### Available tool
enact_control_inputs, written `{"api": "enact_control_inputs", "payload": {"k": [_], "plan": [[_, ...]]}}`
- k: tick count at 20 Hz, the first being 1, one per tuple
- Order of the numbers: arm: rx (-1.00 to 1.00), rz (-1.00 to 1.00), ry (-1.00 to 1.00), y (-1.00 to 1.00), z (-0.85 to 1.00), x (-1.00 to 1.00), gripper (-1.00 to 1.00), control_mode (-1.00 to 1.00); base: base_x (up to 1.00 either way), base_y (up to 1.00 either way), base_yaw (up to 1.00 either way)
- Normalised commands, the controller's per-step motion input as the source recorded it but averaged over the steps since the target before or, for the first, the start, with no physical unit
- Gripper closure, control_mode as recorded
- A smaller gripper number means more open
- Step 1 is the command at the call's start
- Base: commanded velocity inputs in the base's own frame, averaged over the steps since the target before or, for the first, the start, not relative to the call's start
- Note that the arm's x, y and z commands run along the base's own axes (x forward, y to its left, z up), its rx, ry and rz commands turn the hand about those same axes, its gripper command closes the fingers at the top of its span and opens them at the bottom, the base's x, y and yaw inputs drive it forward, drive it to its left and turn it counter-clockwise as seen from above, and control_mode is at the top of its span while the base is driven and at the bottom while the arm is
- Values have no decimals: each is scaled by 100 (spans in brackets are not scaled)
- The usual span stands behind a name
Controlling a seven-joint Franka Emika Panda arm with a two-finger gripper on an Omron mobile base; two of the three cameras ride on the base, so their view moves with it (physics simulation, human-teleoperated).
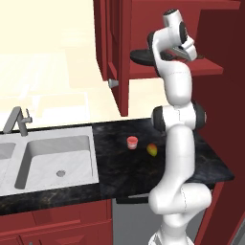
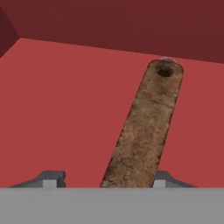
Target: Pick the pan from the cabinet and place it on the stove. Then turn on the stove burner for the pan.
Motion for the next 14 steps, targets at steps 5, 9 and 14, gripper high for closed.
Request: {"api": "enact_control_inputs", "payload": {"k": [5,9,14], "plan": [[4,0,0,0,-19,0,100,-100,0,0,0],[1,0,0,0,-14,0,100,-100,0,0,0],[1,0,0,0,-12,0,100,-100,0,0,0]]}}
